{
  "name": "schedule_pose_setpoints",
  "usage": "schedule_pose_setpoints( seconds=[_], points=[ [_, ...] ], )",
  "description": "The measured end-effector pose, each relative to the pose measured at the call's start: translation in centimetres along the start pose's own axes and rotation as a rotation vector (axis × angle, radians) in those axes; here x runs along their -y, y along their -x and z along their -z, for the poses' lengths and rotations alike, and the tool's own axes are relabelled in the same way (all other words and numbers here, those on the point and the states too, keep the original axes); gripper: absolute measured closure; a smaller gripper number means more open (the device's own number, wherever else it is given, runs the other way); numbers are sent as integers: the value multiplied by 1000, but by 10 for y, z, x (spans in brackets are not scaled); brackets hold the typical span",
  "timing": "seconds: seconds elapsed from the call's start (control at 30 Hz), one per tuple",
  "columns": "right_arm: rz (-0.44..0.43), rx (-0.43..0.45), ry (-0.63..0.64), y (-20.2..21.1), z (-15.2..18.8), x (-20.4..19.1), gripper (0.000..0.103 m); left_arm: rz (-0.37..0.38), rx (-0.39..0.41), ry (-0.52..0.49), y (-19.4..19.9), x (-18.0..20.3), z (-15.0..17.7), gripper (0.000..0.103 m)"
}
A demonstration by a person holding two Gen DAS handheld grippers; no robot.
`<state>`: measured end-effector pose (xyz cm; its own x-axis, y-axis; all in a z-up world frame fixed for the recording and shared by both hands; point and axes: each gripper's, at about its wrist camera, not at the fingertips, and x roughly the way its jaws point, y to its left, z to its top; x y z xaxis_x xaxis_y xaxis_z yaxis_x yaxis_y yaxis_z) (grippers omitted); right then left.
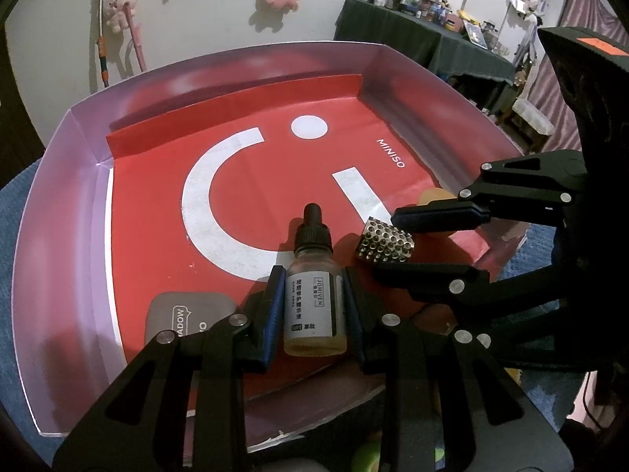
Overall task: Organize rigid objects
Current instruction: 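Carry the dropper bottle and grater into the pink box and release both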
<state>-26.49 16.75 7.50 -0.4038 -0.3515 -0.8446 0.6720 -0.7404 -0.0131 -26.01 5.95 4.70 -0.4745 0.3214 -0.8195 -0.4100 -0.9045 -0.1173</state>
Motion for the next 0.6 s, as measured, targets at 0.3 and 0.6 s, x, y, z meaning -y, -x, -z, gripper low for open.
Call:
schedule_pose_setpoints(
  seconds=[0.3,0.6],
  points=[
    [8,3,2,2,-1,-1,63,-9,21,11,9,0,0,76],
    [33,26,-6,16,1,-5,54,14,78,45,34,-6,5,75]
  ],
)
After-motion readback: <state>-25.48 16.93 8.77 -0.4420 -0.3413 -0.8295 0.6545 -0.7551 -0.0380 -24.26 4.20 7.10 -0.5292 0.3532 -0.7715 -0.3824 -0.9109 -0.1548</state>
